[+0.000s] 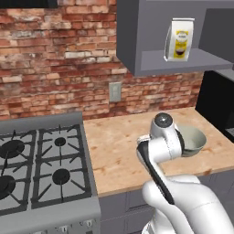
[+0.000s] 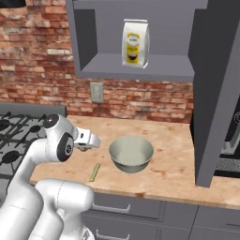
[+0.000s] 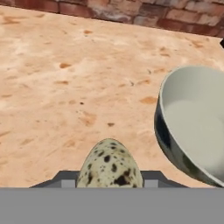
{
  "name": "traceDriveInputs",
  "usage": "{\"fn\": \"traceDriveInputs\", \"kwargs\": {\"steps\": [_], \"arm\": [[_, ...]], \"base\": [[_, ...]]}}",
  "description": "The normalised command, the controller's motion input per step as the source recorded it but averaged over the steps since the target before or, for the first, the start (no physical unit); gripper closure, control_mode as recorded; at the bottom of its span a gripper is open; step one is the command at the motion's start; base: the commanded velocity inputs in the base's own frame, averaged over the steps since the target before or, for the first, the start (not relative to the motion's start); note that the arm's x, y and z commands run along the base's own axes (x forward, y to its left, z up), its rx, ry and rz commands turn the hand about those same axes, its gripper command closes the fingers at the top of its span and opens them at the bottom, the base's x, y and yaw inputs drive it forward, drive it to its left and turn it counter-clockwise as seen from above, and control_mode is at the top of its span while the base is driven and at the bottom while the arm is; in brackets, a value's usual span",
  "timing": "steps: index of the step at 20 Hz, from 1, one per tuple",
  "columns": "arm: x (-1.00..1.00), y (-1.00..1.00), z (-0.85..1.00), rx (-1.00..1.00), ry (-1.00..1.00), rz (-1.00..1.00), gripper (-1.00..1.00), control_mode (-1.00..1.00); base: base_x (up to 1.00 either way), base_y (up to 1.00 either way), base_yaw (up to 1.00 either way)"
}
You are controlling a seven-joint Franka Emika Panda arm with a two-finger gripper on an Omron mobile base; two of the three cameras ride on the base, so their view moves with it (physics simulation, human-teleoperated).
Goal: Pick the egg and butter from the fridge and place them by the bowl for mixing.
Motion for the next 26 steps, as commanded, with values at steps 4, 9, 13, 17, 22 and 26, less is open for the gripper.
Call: {"fn": "traceDriveInputs", "kwargs": {"steps": [4, 9, 13, 17, 22, 26], "arm": [[0.31, -0.09, -0.32, -0.01, 0.06, 0.00, 1.00, -1.00], [0.29, -0.12, -0.20, 0.00, 0.05, 0.00, 1.00, -1.00], [0.26, -0.13, -0.40, -0.01, 0.07, 0.00, 1.00, -1.00], [0.26, -0.11, -0.35, -0.02, 0.04, 0.00, 1.00, -1.00], [0.24, -0.02, -0.27, -0.04, 0.02, 0.00, 1.00, -1.00], [0.18, 0.00, -0.31, -0.07, 0.03, 0.00, 1.00, -1.00]], "base": [[0.00, 0.00, 0.00], [0.00, 0.00, 0.00], [0.00, 0.00, 0.00], [0.00, 0.00, 0.00], [0.00, 0.00, 0.00], [0.00, 0.00, 0.00]]}}
